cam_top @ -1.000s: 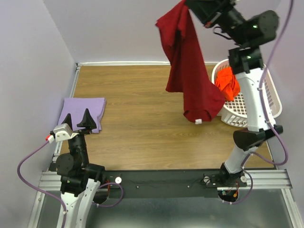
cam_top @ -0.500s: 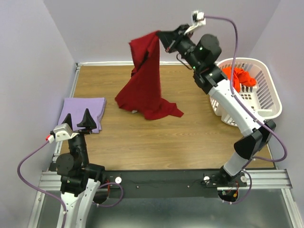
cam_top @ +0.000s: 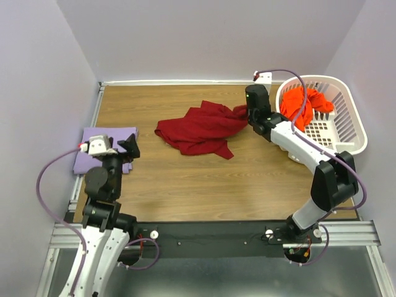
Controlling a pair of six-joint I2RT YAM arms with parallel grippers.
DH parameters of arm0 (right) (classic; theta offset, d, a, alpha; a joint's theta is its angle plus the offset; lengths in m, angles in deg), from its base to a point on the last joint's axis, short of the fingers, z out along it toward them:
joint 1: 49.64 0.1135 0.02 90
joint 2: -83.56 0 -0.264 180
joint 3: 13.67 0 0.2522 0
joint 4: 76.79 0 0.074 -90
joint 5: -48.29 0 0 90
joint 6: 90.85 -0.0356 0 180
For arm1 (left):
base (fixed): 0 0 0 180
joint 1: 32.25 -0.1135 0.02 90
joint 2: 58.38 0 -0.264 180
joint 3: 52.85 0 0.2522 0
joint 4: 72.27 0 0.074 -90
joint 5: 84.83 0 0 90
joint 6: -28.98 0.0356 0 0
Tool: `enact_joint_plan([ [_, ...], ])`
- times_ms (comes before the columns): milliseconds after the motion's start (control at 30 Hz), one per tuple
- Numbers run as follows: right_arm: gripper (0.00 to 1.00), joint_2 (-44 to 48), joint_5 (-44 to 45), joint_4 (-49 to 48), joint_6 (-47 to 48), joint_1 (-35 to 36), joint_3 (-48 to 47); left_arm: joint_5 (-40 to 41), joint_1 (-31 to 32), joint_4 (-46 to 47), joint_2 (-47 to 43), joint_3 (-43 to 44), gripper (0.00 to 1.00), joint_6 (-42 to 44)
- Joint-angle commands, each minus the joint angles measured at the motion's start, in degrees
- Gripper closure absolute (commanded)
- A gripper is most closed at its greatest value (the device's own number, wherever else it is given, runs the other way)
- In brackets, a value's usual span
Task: Fold and stack the t-shirts
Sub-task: Move the tshirt to the center of the board
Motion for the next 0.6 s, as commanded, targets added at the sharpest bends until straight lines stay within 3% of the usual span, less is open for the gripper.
enact_joint_plan([
  [0,0.61,3.4,2.2,9.8,-0.7,-0.7,-0.6,-8.2,0.0,-1.0,7.6,3.0,0.15,-7.2],
  [100,0.43,7.3,-10.8,14.6,-0.2,-0.7,0.1,-11.9,0.1,-0.7,12.7,4.1,0.15,-9.5],
  [133,0.4,7.4,-10.9,15.0,0.2,-0.7,0.6,-11.9,0.1,-0.8,13.9,4.5,0.15,-9.6],
  [200,0.29,11.1,-21.6,15.0,0.6,0.0,2.9,-12.5,0.1,-1.9,16.8,5.5,0.15,-9.4],
  [300,0.2,13.2,-32.9,15.1,1.2,1.6,5.4,-10.9,0.0,-2.8,19.3,6.5,0.15,-8.3],
  [400,0.2,13.1,-38.6,15.1,2.5,4.0,7.9,-9.4,0.1,-2.6,20.3,6.9,0.15,-6.8],
  [567,0.2,8.9,-38.5,14.9,4.6,8.8,8.8,-7.5,0.0,-2.2,20.8,6.9,0.15,-1.8],
])
